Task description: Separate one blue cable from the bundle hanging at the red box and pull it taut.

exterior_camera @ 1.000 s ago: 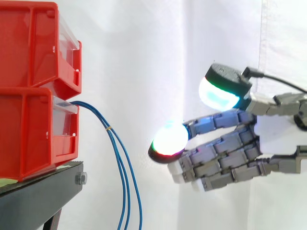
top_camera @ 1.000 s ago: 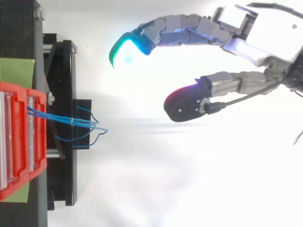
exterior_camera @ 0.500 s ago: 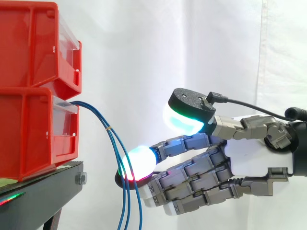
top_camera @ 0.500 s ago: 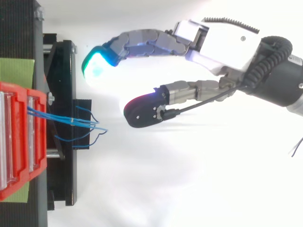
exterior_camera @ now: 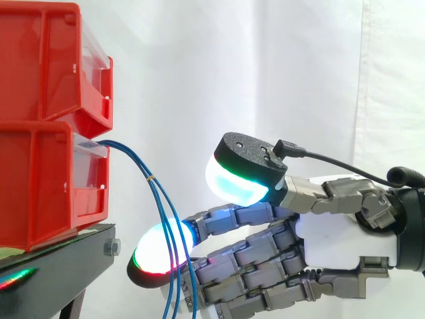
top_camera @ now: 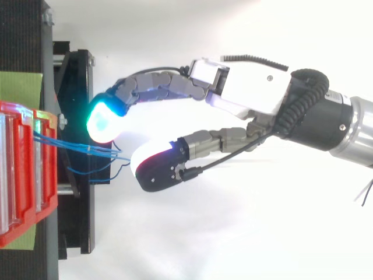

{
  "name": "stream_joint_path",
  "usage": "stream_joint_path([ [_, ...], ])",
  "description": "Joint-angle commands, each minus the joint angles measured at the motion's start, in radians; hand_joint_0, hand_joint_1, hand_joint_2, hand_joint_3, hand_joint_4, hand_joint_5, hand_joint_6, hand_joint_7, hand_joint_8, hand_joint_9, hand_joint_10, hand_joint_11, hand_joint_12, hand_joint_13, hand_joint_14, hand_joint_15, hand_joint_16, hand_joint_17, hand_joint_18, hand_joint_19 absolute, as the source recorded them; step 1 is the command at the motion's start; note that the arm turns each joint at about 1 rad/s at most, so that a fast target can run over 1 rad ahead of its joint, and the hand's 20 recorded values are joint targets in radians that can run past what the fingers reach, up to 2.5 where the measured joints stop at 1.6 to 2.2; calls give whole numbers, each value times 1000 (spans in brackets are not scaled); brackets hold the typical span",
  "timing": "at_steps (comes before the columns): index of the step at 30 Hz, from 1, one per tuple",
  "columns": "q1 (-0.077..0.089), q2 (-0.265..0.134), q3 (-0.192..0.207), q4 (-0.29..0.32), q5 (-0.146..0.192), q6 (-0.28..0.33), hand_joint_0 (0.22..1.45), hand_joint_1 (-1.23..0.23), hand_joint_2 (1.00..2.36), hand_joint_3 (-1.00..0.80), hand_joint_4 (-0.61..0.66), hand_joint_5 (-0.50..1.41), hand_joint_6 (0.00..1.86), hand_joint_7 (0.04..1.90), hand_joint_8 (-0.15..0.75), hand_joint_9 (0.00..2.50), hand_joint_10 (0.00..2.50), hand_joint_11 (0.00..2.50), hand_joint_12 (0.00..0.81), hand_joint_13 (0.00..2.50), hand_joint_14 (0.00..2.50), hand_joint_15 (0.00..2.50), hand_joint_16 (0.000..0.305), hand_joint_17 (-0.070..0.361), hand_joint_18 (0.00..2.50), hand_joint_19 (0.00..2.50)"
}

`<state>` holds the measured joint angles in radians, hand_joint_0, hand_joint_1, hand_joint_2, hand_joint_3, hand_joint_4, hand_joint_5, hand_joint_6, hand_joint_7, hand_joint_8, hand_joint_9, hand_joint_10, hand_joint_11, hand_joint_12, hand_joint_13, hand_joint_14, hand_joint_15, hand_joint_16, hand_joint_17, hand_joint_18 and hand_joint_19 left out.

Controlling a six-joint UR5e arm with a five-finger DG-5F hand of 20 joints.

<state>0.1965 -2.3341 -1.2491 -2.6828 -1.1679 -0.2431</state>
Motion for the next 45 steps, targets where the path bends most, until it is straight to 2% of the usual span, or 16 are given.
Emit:
stream_joint_path([
  [1, 4, -1, 0, 3, -3, 1, 483, -586, 1000, -500, 229, -220, 503, 805, 287, 456, 10, 276, 312, 327, 4, 90, 39, 87, 186, 174],
  [7, 11, -1, 0, -3, -3, 7, 496, -597, 1000, -500, 261, -196, 503, 837, 284, 497, 10, 293, 309, 363, 4, 103, 38, 86, 206, 193],
  [15, 20, -1, 20, -6, -1, 11, 519, -611, 1000, -500, 277, -171, 503, 886, 284, 550, 11, 309, 300, 395, 5, 121, 36, 82, 226, 206],
  [29, 21, 1, 31, -11, -3, 14, 554, -600, 1005, -448, 286, -145, 504, 975, 282, 629, 13, 349, 288, 456, 6, 153, 34, 75, 257, 227],
  [36, 21, -1, 71, -68, -1, 16, 565, -605, 1006, -426, 274, -137, 503, 1022, 279, 662, 13, 367, 284, 475, 7, 160, 33, 74, 275, 238],
  [45, 26, 1, 71, -69, -1, 30, 574, -564, 1008, -418, 245, -121, 503, 1108, 287, 717, 15, 407, 285, 515, 8, 186, 32, 72, 302, 258],
])
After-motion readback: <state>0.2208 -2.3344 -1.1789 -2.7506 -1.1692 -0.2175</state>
